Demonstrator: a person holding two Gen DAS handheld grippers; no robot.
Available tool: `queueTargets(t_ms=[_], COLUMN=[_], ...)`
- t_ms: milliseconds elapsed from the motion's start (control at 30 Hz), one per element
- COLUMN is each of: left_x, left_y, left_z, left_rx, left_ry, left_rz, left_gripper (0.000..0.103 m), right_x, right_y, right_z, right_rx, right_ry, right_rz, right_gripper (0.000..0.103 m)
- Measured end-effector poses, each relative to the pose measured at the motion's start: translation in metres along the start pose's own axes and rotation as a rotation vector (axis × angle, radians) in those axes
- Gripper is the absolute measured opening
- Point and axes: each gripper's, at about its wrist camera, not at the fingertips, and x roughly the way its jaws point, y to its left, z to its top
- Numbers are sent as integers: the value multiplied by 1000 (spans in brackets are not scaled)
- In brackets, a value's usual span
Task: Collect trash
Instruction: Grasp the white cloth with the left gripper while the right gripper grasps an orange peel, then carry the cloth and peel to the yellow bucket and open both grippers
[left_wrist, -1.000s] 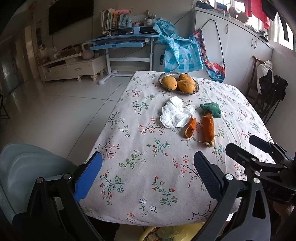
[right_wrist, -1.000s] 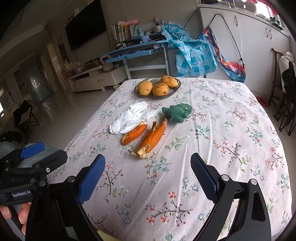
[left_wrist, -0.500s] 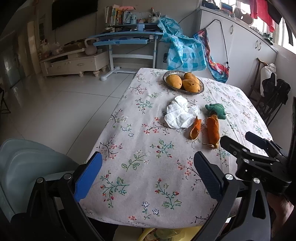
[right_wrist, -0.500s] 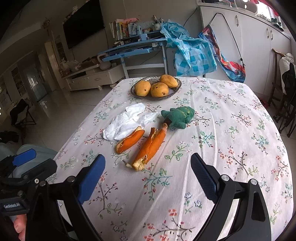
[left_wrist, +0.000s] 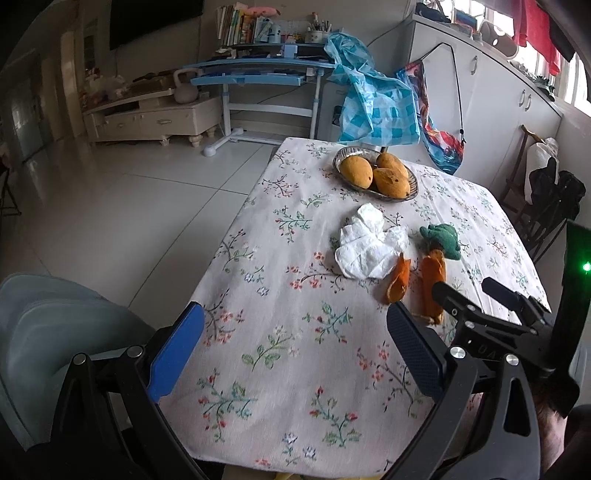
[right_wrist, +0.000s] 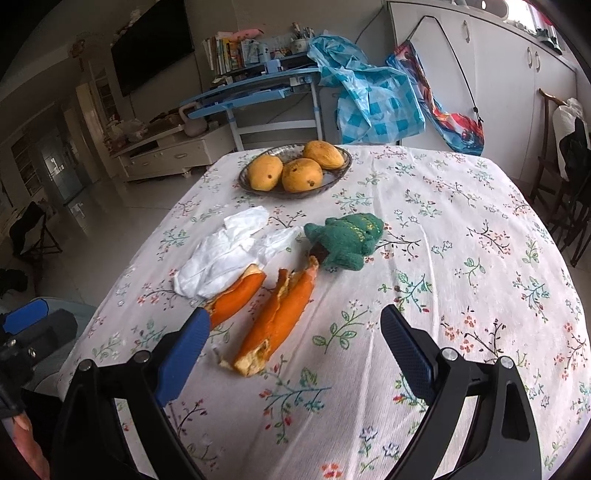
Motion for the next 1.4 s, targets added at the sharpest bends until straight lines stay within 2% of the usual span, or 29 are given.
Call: queueTargets(t_ms=[333,467,600,667,767,933,1033,1067,1100,1167,1300,1400], left_x=[24,41,68,85,112,142,145,143,141,139,126,100], left_y=[-12,-24,-38,-40,-47,-60,-66,-68,-70,-69,-52,-36], left_z=[17,32,50,57,64,63,61,61,62,63,62,62], left_rx=[10,28,72,70,84,155,178,188,195,184,107,62], left_ry=[22,38,42,68,106,137,128,123,123,134,127,77], left_rz=[-13,-48,-14,-10,13,35,2,-20,-34,-62,-106,-127], left_gripper=[96,96,96,96,96,95,68,54,32,16,12,12], right_x=[17,23,25,23,20,18,16,15,14,9,-5,-19], right_y=[-2,-3,-1,1,0,-14,-24,-25,-27,-28,-26,-26], right_z=[6,6,6,6,7,7,7,8,9,11,13,11], right_rx=[-2,3,-14,-26,-21,61,128,146,163,184,195,212], right_ry=[51,86,104,106,107,118,122,122,120,112,90,76], right_rz=[-3,1,14,24,38,95,140,152,166,190,219,248], right_gripper=[73,61,48,36,25,20,18,18,18,18,18,18])
